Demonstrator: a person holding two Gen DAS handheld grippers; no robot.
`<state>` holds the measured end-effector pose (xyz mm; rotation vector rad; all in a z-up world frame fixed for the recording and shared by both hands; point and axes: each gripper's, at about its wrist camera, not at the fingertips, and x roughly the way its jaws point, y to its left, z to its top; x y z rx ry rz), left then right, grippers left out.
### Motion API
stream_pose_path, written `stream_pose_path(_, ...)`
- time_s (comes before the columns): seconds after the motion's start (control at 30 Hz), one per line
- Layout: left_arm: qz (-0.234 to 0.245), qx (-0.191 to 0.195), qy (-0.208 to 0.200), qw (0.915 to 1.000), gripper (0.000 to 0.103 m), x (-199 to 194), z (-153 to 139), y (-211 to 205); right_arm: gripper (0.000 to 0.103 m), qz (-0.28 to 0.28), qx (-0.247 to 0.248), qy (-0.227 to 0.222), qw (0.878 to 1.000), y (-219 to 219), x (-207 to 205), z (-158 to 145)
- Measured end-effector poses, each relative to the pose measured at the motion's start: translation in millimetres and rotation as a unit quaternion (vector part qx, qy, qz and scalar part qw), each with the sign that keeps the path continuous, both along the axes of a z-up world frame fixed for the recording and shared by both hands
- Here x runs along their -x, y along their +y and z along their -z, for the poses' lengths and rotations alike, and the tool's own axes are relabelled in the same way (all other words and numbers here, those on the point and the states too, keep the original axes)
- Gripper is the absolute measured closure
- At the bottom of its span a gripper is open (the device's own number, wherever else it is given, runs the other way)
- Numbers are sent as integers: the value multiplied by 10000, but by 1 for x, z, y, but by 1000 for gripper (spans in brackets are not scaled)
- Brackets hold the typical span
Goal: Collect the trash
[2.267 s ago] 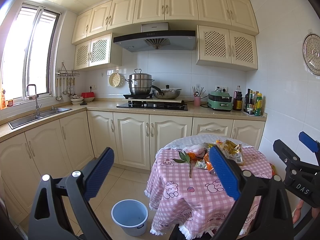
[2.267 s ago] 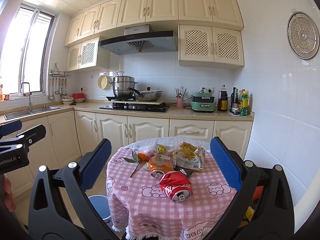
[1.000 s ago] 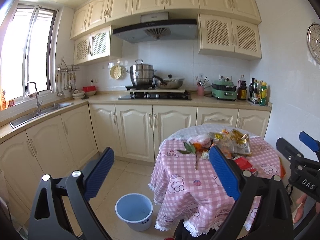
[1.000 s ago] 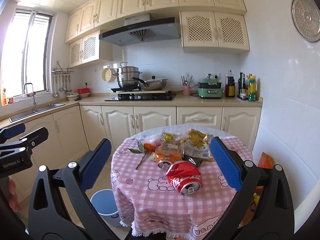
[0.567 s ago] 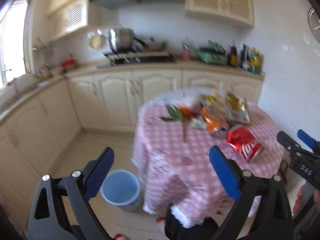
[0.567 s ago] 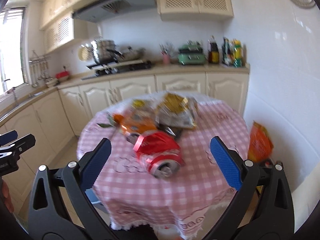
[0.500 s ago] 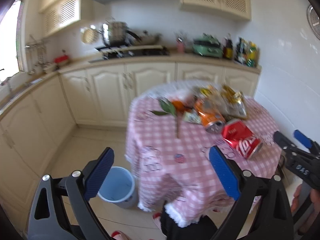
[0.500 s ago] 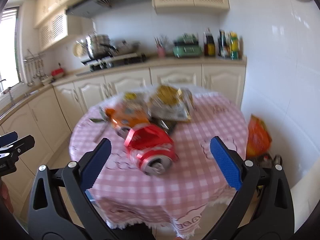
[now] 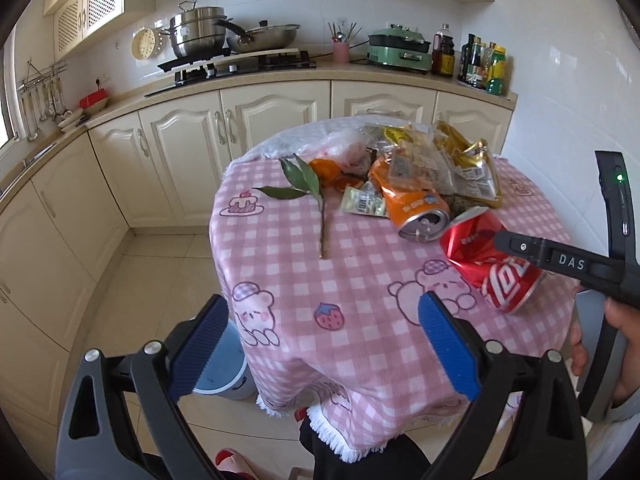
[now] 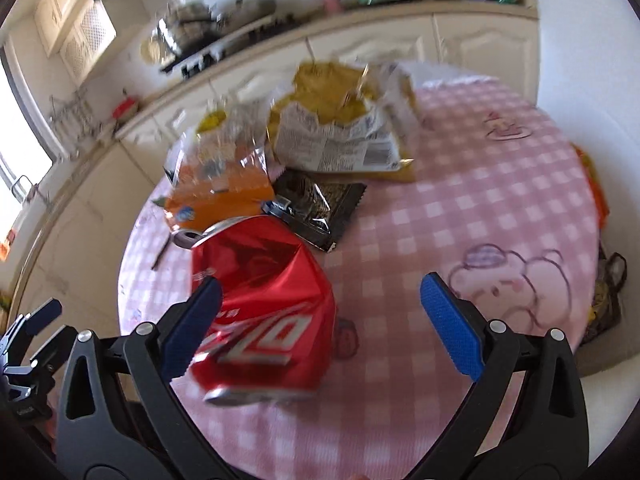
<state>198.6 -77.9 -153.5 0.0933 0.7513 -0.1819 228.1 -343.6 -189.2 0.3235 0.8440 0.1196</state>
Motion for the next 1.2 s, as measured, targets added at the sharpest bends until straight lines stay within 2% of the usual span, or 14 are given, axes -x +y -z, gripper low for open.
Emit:
stream_pose_path(0.13, -57, -8, 28, 10000, 9, -13, 0, -1, 6, -381, -68, 301, 9988, 8, -11, 6)
stream_pose_path(0.23, -18, -10, 61, 10000, 9, -23, 1, -5, 9, -499, 200, 370, 9979, 15, -13, 8)
stream_pose_path(0.3, 34, 47, 92, 9999, 9, -26, 1, -6, 20, -601, 53, 363, 9975, 15, -12, 7)
stream_pose_path(0.37, 104, 150, 164, 9997, 9, -30, 2, -7, 45, -826, -213, 360, 9957, 18, -11, 4)
stream_pose_path(0.43, 144, 260, 256, 9992, 9, -36, 3, -8, 49, -921, -4, 318, 9952, 27, -8, 0)
stream_pose_path(0.47, 139, 285, 264, 9992, 9, -38, 3, -8, 59, -956, 30, 236, 9951, 29, -8, -3)
stream_pose_path(0.53, 172, 341, 252, 9990, 9, -43, 2, -8, 69, -1023, -68, 116, 9947, 30, -4, -12)
stream_pose_path(0.57, 210, 397, 278, 9986, 9, -46, 1, -9, 71, -1003, 36, 12, 9950, 30, -1, -17)
stream_pose_path(0.63, 266, 559, 319, 9976, 9, -54, 1, -10, 72, -978, 333, -125, 9946, 31, 3, -24)
stream_pose_path(0.8, 384, 729, 390, 9958, 9, -75, 2, -18, 77, -577, 670, -573, 9944, 21, 16, -38)
stream_pose_path(1.07, 733, 1410, 747, 9845, 10, -120, 8, -37, 79, 51, 848, -1144, 9898, -4, 8, -58)
stream_pose_path(1.13, 807, 1458, 836, 9825, 19, -130, 13, -45, 79, 222, 923, -1257, 9875, -6, 0, -60)
stream_pose_path(1.2, 898, 1476, 976, 9801, 37, -141, 18, -52, 79, 290, 910, -1293, 9870, -7, -7, -58)
